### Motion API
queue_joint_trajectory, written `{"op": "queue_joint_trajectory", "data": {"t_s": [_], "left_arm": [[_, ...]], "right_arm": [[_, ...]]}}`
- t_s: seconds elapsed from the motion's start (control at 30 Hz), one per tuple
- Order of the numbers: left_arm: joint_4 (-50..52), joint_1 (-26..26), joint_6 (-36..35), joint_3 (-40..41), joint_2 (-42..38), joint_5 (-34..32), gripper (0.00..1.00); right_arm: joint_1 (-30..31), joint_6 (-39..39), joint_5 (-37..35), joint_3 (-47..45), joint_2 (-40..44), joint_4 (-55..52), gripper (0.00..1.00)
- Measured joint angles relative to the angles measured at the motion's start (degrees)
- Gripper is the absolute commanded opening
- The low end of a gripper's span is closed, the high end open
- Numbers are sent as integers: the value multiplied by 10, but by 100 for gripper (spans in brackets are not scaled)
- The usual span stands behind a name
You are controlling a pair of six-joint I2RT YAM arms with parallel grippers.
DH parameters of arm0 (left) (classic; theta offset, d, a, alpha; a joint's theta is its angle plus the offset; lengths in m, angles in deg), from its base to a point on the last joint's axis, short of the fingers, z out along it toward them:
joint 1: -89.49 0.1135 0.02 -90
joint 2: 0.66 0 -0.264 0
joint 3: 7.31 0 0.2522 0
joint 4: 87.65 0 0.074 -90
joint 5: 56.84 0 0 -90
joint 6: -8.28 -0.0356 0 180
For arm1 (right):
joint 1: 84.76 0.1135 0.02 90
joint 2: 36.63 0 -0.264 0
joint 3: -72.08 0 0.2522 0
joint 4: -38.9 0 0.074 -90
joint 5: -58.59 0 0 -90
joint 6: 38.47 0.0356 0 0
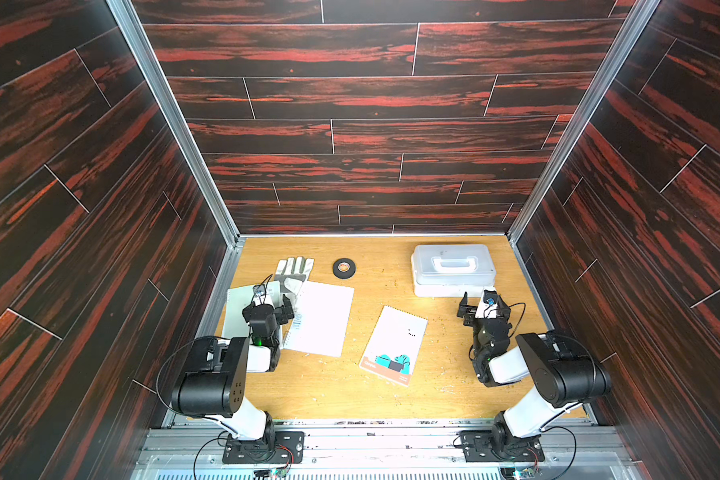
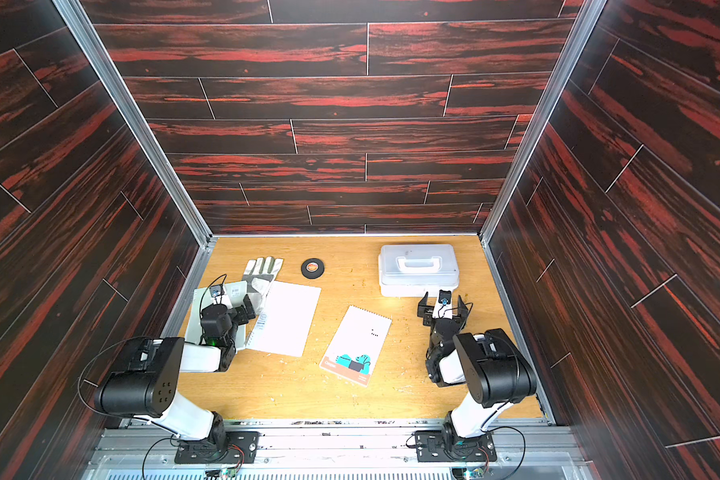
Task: Tear off pages from different notebooks
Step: Move the notebook to the center of the board.
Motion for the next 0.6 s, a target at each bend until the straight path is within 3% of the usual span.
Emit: {"op": "queue_joint_trajectory", "data": {"t_s": [0.3, 0.4, 0.47, 0.53, 0.6], "left_arm": [[0, 0, 0, 0, 0, 0, 100], [2, 0, -3, 0, -2, 9, 100], [27, 0, -7, 0, -20, 16, 100], [73, -8, -16, -3, -69, 17, 100], [134, -24, -25, -18, -131, 3, 100]], "right_arm": [[0, 0, 0, 2, 0, -3, 97], [0, -1, 1, 2, 0, -3, 84], [2, -3, 0, 5, 2, -10, 82], [11, -10, -17, 30, 17, -67, 72], [29, -16, -44, 92, 35, -155, 69]]}}
